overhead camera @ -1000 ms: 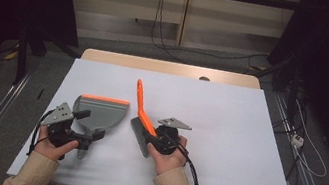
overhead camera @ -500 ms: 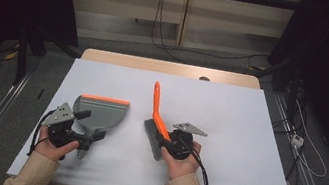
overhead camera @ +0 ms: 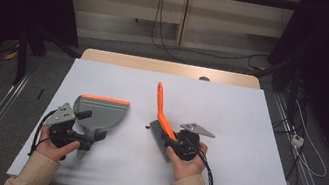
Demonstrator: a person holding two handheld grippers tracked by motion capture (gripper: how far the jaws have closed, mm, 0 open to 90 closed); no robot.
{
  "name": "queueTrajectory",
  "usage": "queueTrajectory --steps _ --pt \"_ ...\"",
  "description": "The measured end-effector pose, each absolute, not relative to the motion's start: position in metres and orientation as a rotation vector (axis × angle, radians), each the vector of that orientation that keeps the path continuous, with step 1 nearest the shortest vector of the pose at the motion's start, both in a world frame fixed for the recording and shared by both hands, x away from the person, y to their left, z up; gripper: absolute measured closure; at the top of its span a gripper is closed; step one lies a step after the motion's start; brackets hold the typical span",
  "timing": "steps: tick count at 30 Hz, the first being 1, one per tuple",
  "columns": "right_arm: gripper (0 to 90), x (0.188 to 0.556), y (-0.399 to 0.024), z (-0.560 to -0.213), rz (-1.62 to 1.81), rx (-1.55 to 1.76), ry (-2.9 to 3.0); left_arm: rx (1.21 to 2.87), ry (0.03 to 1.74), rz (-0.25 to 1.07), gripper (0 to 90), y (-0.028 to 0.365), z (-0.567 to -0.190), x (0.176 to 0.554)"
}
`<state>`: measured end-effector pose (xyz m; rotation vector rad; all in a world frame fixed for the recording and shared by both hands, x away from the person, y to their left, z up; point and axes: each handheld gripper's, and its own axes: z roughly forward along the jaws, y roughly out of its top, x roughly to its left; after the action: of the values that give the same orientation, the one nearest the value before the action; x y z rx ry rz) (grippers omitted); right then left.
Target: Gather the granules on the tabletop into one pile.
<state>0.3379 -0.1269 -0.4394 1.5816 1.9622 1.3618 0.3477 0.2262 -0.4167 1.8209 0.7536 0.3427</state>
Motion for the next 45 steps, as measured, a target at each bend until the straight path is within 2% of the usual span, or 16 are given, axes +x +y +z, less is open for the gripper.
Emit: queueTrajectory --steps 8,16,35,45 --pt "71.2 0.353 -0.102 -0.425 1.424 1.5 1.968 1.821 0.758 0.342 5.5 0.227 -0.417 0.349" --pt "71.2 0.371 -0.059 -0.443 1.351 1.492 2.03 1.82 0.759 0.34 5.5 0.229 -0.418 0.349" --pt "71.0 0.351 -0.119 -0.442 1.267 1.629 1.936 1.825 0.75 0.345 5.5 0.226 -0.417 0.347" --pt "71.2 0.345 -0.13 -0.441 1.302 1.637 1.928 1.831 0.748 0.345 5.5 0.225 -0.417 0.347"
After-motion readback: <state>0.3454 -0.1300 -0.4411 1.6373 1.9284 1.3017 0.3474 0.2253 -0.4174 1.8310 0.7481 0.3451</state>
